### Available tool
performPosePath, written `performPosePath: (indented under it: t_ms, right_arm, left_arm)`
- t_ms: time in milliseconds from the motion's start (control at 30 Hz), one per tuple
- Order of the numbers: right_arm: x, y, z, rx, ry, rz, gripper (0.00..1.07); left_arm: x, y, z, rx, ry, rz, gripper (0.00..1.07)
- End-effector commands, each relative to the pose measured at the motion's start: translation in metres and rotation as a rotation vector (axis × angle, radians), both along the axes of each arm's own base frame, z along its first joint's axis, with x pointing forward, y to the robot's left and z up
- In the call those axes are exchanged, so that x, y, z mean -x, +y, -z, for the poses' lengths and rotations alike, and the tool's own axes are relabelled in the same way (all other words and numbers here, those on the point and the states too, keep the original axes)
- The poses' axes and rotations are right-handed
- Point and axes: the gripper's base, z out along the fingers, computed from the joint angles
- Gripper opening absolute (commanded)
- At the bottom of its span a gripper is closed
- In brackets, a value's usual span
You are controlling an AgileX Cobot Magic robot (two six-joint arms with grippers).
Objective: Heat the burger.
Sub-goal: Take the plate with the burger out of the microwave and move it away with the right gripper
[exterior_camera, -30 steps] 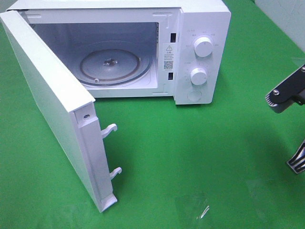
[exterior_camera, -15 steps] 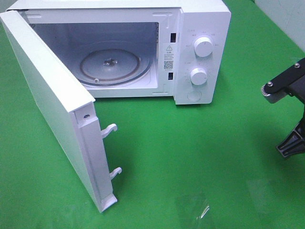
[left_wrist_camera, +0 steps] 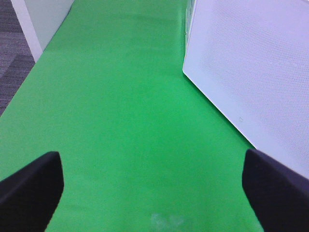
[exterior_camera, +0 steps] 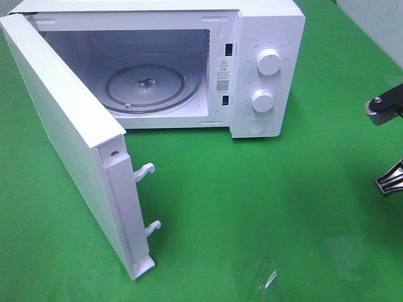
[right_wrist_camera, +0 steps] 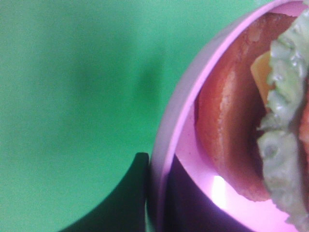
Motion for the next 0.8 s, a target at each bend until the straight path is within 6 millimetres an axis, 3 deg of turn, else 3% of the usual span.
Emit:
performPosePath:
  t_ms: [33,233,800]
  right_arm:
    - [-0.005,-0.010,-0.003,0.027,-0.029,0.005,0.02]
    - [-0.005,-0.021,0.007,0.036,-0.003,0.026,0.02]
    - [-0.012,-0.016,0.050,-0.006,0.055,0.045,0.02]
  left_arm:
    - [0.000,0.000,-0.001,-0.003,-0.017,-0.004,0.94]
    - [0.000,0.000,-0.001,-0.003,-0.017,-0.004,0.94]
    - [0.000,0.000,-0.001,-0.003,-0.017,-0.004,0.94]
